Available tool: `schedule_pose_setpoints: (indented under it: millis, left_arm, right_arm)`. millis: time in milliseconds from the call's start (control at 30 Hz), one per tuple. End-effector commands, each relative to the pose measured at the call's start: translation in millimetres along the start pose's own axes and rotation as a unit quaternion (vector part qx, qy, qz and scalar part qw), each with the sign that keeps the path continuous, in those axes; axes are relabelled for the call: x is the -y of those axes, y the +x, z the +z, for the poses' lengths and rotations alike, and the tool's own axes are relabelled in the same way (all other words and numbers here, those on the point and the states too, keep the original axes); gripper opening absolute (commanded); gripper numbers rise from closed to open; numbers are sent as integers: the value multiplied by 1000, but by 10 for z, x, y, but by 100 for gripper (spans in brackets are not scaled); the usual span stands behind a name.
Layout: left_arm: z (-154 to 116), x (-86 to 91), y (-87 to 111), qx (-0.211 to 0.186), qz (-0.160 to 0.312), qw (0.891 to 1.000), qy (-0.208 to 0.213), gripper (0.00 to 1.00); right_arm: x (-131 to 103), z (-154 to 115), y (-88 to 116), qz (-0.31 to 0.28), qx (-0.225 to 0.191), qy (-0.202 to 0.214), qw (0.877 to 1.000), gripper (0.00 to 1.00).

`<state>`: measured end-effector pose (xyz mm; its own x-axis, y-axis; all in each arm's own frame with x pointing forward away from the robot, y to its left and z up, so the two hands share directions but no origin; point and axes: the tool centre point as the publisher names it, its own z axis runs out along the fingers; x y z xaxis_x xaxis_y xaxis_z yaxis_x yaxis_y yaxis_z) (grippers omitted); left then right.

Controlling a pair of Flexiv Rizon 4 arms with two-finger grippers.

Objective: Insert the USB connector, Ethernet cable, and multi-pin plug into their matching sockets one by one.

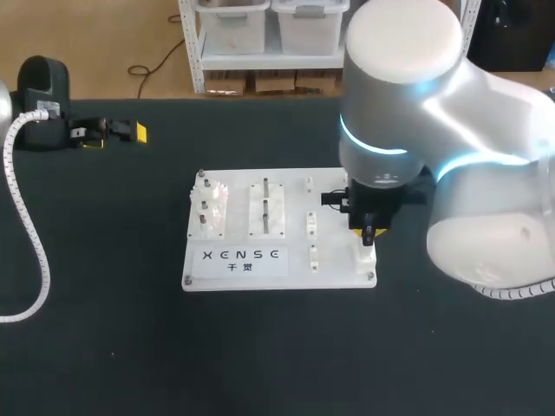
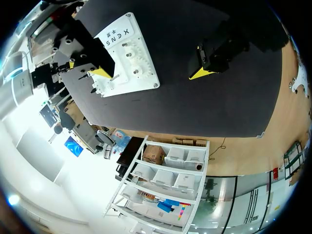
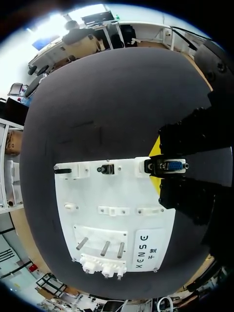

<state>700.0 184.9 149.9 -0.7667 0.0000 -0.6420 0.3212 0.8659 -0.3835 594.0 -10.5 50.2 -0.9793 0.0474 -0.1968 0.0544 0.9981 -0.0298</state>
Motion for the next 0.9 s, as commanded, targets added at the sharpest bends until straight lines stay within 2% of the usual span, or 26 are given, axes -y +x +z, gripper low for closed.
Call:
schedule_pose_setpoints:
  millis: [33,500,900]
  left_arm:
    - [0,0,0,0,0,1000,0,100]
    - [0,0,0,0,0,1000,0,100]
    - [0,0,0,0,0,1000,0,100]
  right_arm:
    - [31,176,59,0,-5,-4,1000,0]
    - [47,403,106,-1,-29,-10,1000,0]
    - [50,315,15,-7,-21,-17,1000,0]
